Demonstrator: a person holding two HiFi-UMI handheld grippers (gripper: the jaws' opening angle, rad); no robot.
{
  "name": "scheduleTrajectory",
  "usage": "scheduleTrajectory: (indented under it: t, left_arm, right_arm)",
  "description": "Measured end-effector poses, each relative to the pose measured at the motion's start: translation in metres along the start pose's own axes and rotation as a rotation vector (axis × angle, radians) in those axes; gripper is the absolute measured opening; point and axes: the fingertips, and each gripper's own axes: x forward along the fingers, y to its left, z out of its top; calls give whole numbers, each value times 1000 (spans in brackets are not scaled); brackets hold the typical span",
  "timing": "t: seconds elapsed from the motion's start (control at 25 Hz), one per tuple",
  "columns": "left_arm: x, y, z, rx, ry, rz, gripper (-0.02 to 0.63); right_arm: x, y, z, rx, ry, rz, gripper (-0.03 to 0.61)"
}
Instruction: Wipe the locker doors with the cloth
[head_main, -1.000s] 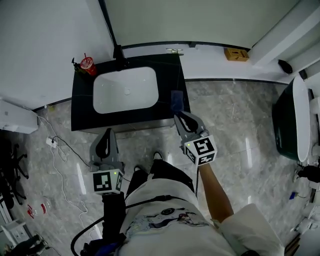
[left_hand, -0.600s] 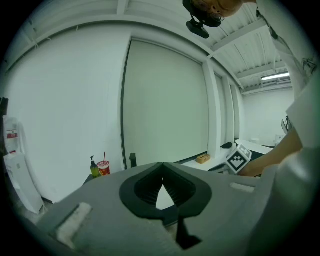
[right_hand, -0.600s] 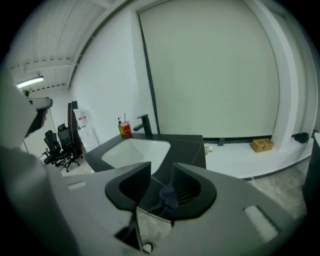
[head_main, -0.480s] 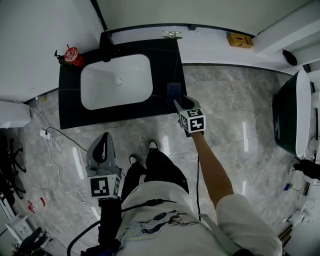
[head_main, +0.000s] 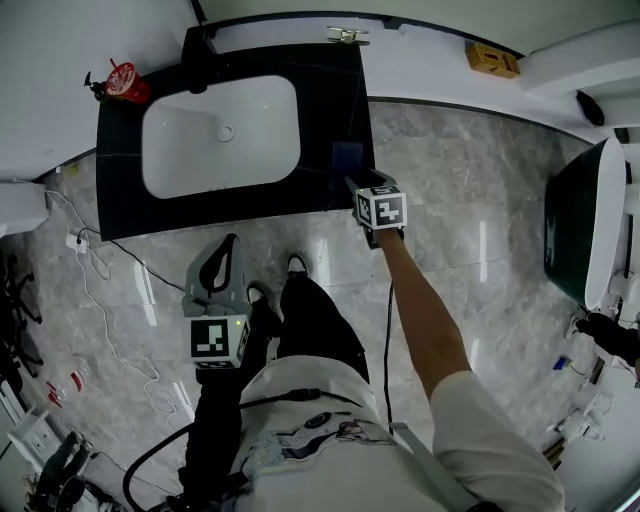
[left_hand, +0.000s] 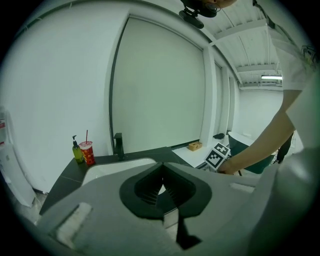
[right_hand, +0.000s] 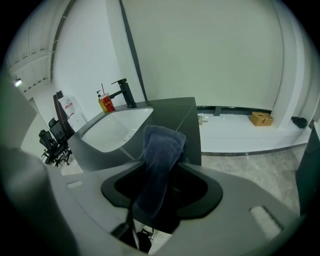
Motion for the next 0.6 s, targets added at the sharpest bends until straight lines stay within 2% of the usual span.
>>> scheduleTrajectory:
  t: [0.28, 0.36, 0.44, 0.6]
  left_arm:
    - [19, -10, -8, -3, 24, -21, 3]
    - [19, -9, -10, -5, 27, -20, 2]
    - [18, -7, -13, -12, 34, -17, 2]
    - [13, -8, -10, -14, 29, -12, 2]
  right_arm:
    - [10, 4, -4, 67, 20, 62, 164]
    - [11, 9, -3, 74, 13, 85, 113]
    - [10, 16, -2, 67, -2, 105, 81]
    - [-3, 20, 5, 41, -69, 119, 74]
